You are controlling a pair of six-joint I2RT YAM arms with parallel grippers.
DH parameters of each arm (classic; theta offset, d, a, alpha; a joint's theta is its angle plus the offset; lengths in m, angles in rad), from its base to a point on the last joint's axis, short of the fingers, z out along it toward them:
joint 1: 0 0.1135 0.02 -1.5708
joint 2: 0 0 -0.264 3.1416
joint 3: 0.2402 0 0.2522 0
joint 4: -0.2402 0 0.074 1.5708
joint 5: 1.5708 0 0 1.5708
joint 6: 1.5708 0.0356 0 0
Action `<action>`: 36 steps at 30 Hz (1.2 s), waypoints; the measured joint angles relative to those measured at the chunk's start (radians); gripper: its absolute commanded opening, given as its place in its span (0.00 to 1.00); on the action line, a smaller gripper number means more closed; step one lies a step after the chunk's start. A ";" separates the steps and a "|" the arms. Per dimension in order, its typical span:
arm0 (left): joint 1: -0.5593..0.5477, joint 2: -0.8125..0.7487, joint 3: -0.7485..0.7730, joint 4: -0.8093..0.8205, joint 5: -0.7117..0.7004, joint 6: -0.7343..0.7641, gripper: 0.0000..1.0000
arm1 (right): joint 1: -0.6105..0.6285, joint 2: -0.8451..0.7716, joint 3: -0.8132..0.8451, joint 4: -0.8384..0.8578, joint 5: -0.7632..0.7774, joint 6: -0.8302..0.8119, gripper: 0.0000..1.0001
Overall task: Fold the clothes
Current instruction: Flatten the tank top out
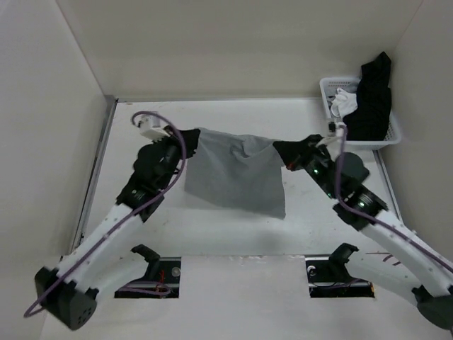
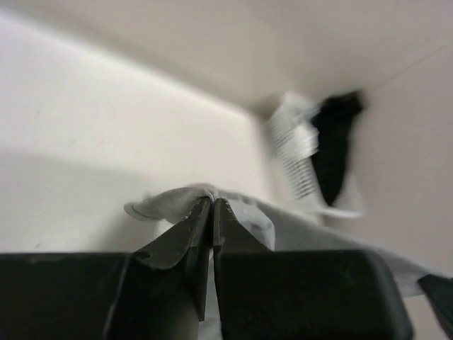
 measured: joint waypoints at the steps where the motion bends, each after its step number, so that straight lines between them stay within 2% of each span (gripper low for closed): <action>1: -0.019 -0.084 0.017 -0.018 -0.021 0.006 0.00 | 0.040 -0.069 0.019 -0.031 0.033 -0.013 0.01; 4: -0.064 -0.256 0.087 -0.078 -0.089 0.029 0.00 | 0.166 -0.216 0.106 -0.134 0.146 -0.053 0.01; 7: -0.115 -0.341 0.182 -0.127 -0.146 0.063 0.00 | 0.323 -0.274 0.216 -0.214 0.265 -0.095 0.01; 11: -0.172 -0.351 0.275 -0.139 -0.200 0.114 0.00 | 0.514 -0.272 0.318 -0.253 0.412 -0.167 0.03; 14: -0.178 -0.321 0.275 -0.143 -0.227 0.138 0.00 | 0.532 -0.238 0.333 -0.253 0.485 -0.220 0.03; 16: -0.158 -0.271 0.256 -0.140 -0.235 0.142 0.00 | 0.447 -0.190 0.327 -0.251 0.481 -0.237 0.02; 20: -0.074 -0.100 0.173 -0.111 -0.223 0.131 0.00 | 0.117 -0.040 0.257 -0.195 0.318 -0.194 0.02; 23: 0.023 0.119 0.126 -0.076 -0.200 0.105 0.01 | -0.111 0.165 0.204 -0.106 0.143 -0.124 0.03; 25: 0.076 0.307 0.140 -0.056 -0.183 0.092 0.03 | -0.207 0.352 0.217 -0.053 0.046 -0.085 0.04; 26: 0.097 0.406 0.167 -0.060 -0.175 0.091 0.06 | -0.242 0.451 0.246 -0.045 0.003 -0.068 0.07; 29: 0.142 0.673 0.324 -0.087 -0.153 0.098 0.22 | -0.326 0.748 0.410 -0.055 -0.085 -0.017 0.35; 30: 0.152 0.742 0.393 -0.099 -0.141 0.100 0.27 | -0.344 0.825 0.471 -0.063 -0.102 -0.004 0.40; 32: 0.164 0.812 0.484 -0.109 -0.127 0.103 0.34 | -0.370 0.890 0.528 -0.080 -0.116 0.012 0.44; 34: 0.161 0.793 0.482 -0.108 -0.130 0.105 0.36 | -0.378 0.861 0.499 -0.082 -0.107 0.018 0.41; 36: 0.145 0.711 0.400 -0.079 -0.136 0.098 0.34 | -0.360 0.763 0.395 -0.049 -0.088 0.020 0.24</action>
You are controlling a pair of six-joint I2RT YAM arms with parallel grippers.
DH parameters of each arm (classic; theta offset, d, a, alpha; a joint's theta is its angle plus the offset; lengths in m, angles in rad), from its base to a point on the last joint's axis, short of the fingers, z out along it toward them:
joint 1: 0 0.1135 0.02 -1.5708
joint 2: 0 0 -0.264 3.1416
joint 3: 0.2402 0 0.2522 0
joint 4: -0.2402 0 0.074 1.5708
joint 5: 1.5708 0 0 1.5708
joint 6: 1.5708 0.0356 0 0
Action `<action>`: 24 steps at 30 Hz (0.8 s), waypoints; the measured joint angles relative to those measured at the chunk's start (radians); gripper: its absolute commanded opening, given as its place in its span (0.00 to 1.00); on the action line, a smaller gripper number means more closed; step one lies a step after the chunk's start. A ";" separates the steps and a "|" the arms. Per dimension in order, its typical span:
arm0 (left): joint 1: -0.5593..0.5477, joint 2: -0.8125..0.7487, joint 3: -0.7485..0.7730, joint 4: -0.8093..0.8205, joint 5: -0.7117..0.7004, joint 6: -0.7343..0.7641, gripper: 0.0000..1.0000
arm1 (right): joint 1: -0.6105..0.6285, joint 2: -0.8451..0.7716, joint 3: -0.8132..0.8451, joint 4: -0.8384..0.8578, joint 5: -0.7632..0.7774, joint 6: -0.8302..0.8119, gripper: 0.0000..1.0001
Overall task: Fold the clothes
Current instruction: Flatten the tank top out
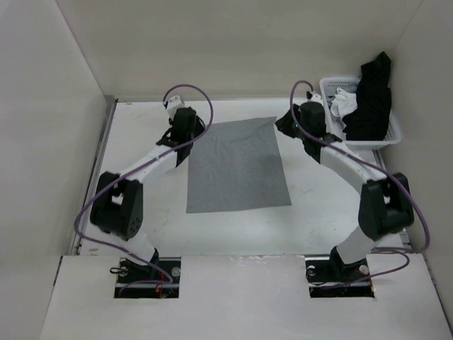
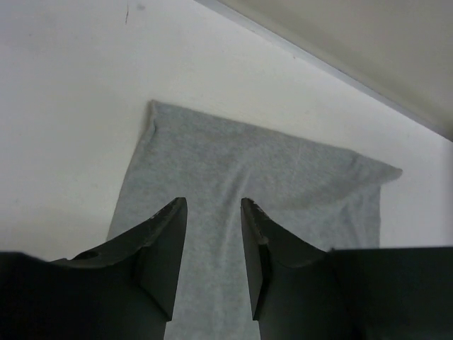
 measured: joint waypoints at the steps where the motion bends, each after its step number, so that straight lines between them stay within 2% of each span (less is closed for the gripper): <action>1: -0.010 -0.053 -0.061 0.013 -0.002 -0.008 0.32 | 0.021 -0.068 -0.073 0.020 0.011 0.006 0.12; 2: -0.023 -0.121 -0.139 0.023 -0.004 -0.017 0.30 | 0.043 -0.131 -0.140 0.037 0.019 0.008 0.03; 4: -0.049 -0.259 -0.304 0.033 -0.002 -0.035 0.25 | 0.114 -0.266 -0.292 0.087 0.040 0.028 0.00; 9: -0.056 -0.526 -0.638 -0.075 0.042 -0.097 0.13 | 0.328 -0.521 -0.618 0.104 0.104 0.061 0.08; 11: -0.046 -0.608 -0.723 -0.167 0.071 -0.126 0.13 | 0.386 -0.590 -0.703 0.077 0.136 0.074 0.10; 13: -0.047 -0.681 -0.775 -0.259 0.096 -0.159 0.17 | 0.423 -0.648 -0.759 0.045 0.168 0.089 0.10; 15: -0.060 -0.745 -0.801 -0.340 0.112 -0.189 0.25 | 0.446 -0.698 -0.795 0.024 0.195 0.100 0.11; 18: -0.069 -0.791 -0.806 -0.402 0.117 -0.214 0.28 | 0.461 -0.761 -0.824 0.005 0.222 0.116 0.13; 24: -0.093 -0.685 -0.806 -0.417 0.121 -0.221 0.29 | 0.464 -0.787 -0.833 0.005 0.249 0.130 0.14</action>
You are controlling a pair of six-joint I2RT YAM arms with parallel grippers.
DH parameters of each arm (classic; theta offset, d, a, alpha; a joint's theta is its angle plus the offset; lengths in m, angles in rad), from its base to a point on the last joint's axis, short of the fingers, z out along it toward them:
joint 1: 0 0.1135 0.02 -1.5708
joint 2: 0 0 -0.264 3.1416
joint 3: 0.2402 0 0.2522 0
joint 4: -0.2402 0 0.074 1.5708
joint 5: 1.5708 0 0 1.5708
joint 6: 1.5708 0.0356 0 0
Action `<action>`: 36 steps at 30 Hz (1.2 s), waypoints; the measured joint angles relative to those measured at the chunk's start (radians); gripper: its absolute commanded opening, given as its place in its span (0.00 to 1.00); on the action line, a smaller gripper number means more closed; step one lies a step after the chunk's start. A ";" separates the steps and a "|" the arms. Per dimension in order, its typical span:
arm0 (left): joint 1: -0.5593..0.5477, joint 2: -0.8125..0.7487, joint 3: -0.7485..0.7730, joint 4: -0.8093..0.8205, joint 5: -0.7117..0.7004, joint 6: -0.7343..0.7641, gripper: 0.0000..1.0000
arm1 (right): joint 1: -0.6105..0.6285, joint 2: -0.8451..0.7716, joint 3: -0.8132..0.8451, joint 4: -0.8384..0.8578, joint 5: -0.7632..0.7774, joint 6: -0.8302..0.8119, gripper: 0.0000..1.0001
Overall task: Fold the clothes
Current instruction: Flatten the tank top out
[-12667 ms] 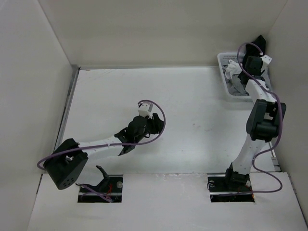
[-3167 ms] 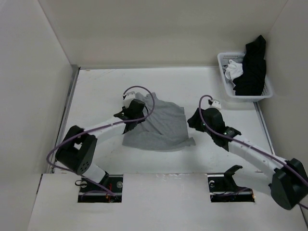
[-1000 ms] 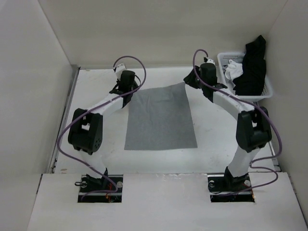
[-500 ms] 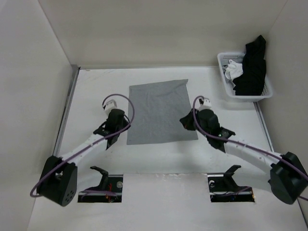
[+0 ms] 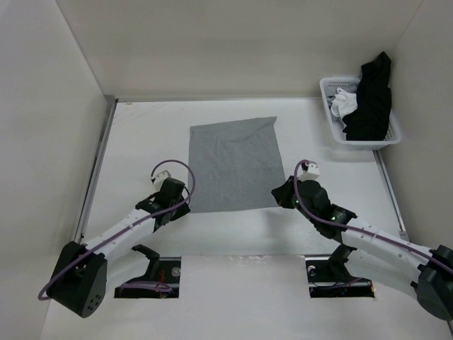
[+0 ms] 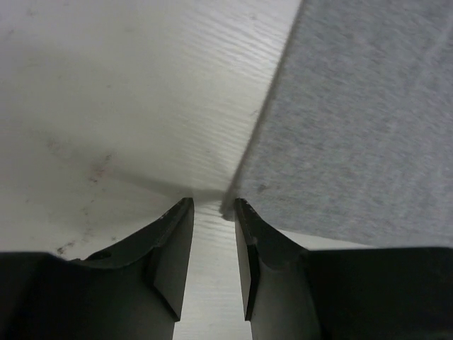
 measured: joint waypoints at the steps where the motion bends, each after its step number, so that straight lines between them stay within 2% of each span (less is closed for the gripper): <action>1: -0.008 0.012 0.008 0.006 0.000 -0.001 0.29 | 0.000 0.003 0.000 0.000 0.003 0.001 0.14; 8: -0.027 0.039 0.017 0.023 -0.001 -0.001 0.29 | 0.000 0.025 -0.010 0.010 0.010 0.006 0.15; 13: -0.039 0.069 0.032 0.029 0.000 0.000 0.21 | 0.000 0.034 -0.022 0.021 0.010 0.006 0.18; 17: -0.042 0.107 0.051 0.041 0.001 0.002 0.13 | -0.003 0.046 -0.023 0.034 0.012 0.009 0.34; 22: -0.040 0.113 0.055 0.039 0.003 0.011 0.03 | -0.030 0.065 -0.025 0.034 0.045 0.011 0.41; 29: -0.025 0.021 0.067 -0.014 0.008 0.027 0.00 | -0.077 0.071 -0.025 -0.051 0.118 0.048 0.44; 36: 0.028 -0.099 0.075 0.019 0.002 0.024 0.00 | -0.071 0.111 -0.010 -0.189 0.152 0.094 0.42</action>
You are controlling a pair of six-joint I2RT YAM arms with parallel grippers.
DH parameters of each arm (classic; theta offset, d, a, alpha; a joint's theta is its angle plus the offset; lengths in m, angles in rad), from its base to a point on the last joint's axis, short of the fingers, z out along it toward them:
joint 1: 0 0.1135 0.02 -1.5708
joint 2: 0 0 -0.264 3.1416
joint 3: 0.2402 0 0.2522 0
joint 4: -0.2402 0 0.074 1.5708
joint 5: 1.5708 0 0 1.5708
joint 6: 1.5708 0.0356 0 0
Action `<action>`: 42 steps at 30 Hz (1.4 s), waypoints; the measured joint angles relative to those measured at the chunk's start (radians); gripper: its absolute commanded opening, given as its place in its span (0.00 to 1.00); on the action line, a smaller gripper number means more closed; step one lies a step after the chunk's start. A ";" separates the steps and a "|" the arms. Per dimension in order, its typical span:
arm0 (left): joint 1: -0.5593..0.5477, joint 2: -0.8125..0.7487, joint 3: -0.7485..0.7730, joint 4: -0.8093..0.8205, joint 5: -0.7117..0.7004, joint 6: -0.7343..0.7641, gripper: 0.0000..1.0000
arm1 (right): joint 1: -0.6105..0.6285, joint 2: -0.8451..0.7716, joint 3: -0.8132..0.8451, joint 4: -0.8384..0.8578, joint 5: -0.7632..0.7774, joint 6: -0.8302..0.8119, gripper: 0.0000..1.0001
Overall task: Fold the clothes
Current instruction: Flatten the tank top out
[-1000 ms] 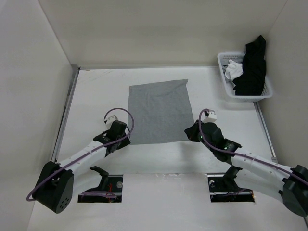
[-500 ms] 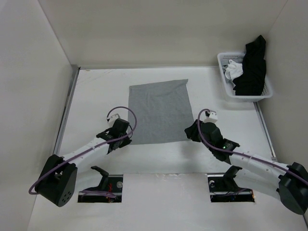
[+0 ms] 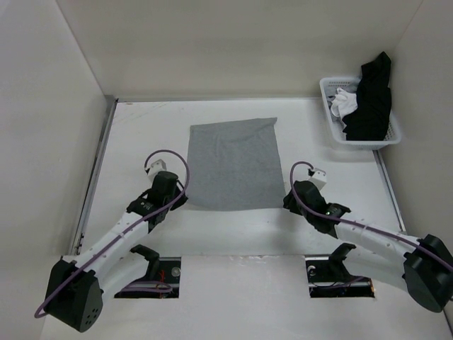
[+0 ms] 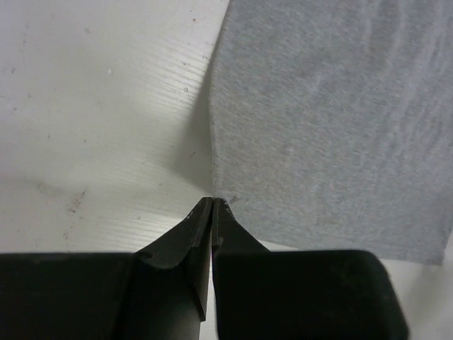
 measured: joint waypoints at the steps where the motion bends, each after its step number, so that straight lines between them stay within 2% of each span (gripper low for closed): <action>1: 0.002 -0.012 -0.006 0.006 0.000 0.000 0.00 | 0.002 0.008 0.004 -0.019 0.003 0.004 0.42; 6: 0.049 -0.052 -0.032 0.016 0.008 0.010 0.00 | 0.006 0.058 0.046 -0.103 0.019 0.017 0.39; 14: 0.074 -0.045 -0.071 0.087 0.063 0.019 0.00 | 0.013 0.198 0.097 -0.109 0.007 0.016 0.33; 25: 0.066 -0.032 -0.083 0.127 0.093 0.023 0.00 | 0.025 0.219 0.106 -0.094 -0.050 0.027 0.40; 29: 0.061 -0.032 -0.083 0.132 0.097 0.022 0.00 | 0.025 0.222 0.106 -0.077 -0.059 0.027 0.33; 36: 0.063 -0.032 -0.083 0.132 0.098 0.022 0.00 | 0.026 0.266 0.126 -0.064 -0.075 0.028 0.28; 42: 0.063 -0.032 -0.083 0.132 0.098 0.023 0.00 | 0.026 0.266 0.126 -0.076 -0.073 0.041 0.16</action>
